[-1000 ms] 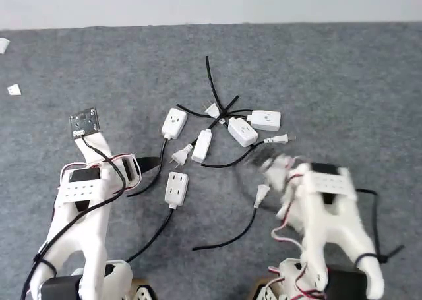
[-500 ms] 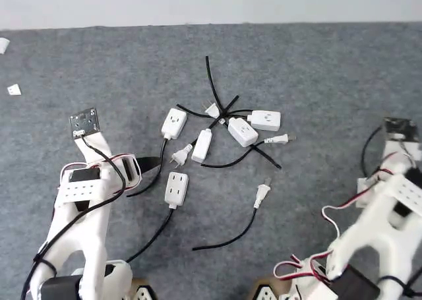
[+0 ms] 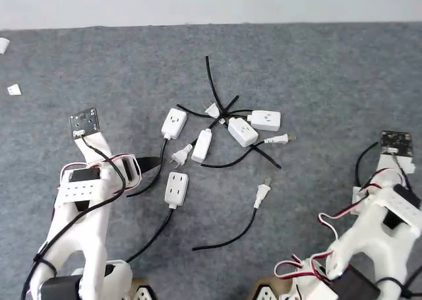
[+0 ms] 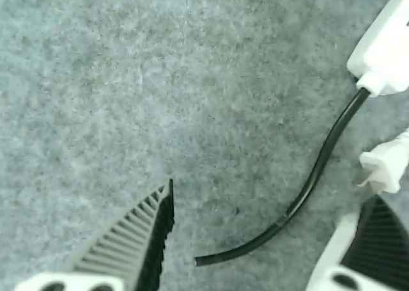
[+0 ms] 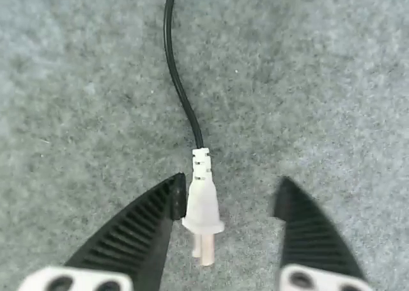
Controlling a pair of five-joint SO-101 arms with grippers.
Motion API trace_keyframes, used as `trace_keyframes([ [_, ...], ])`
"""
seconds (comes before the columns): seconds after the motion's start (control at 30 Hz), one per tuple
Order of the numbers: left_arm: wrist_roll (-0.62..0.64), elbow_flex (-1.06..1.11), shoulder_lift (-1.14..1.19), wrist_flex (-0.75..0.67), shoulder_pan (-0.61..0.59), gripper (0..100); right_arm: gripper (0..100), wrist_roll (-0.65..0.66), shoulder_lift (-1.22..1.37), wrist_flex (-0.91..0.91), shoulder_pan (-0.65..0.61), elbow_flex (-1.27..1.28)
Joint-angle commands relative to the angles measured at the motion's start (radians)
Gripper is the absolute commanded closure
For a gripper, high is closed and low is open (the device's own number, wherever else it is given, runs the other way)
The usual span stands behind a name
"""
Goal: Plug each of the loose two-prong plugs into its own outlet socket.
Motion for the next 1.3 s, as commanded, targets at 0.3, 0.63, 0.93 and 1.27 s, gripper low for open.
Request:
trace_keyframes([
  [0.3,-0.012,-0.005,-0.005,-0.026,-0.005,58,99.5,-0.069,-0.058,0.056,0.033,-0.031],
  [0.63,-0.012,-0.005,-0.005,-0.026,-0.005,58,99.1,-0.021,-0.176,0.237,-0.027,-0.005],
  [0.93,-0.012,0.004,-0.005,-0.040,-0.006,58,99.1,-0.011,-0.176,0.031,-0.019,0.101],
  [1.27,-0.012,0.004,-0.005,-0.040,-0.006,58,99.1,0.064,-0.176,-0.157,0.071,0.215],
])
